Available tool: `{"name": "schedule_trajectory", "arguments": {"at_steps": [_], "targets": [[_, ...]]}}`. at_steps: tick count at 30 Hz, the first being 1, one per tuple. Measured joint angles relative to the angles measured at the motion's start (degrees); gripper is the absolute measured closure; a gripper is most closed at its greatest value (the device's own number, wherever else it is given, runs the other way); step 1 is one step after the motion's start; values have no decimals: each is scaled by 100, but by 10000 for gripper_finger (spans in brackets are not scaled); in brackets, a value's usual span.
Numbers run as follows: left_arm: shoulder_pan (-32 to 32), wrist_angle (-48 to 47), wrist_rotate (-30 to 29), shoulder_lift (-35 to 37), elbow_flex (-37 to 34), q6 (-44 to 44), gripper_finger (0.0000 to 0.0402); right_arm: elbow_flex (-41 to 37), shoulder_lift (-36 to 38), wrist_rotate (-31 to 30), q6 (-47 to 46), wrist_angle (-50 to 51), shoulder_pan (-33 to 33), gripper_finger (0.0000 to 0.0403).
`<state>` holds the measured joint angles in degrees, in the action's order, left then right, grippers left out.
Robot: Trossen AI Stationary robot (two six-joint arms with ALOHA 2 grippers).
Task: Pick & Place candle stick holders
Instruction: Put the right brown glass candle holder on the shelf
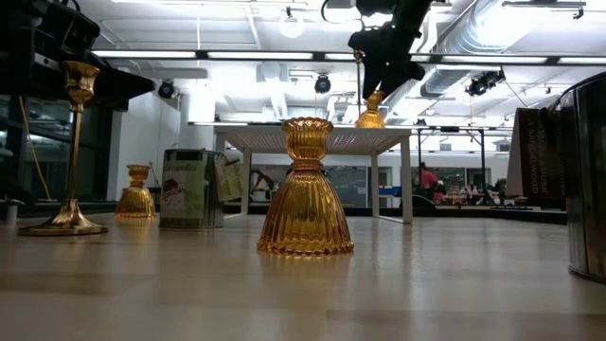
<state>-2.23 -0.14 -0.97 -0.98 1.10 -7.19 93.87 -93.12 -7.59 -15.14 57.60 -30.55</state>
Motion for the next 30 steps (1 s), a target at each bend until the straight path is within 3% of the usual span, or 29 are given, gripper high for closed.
{"name": "schedule_trajectory", "arguments": {"at_steps": [30], "targets": [[0, 0, -2, 1, 0, 0, 402, 0, -190, -112, 44, -420, 0, 220]]}}
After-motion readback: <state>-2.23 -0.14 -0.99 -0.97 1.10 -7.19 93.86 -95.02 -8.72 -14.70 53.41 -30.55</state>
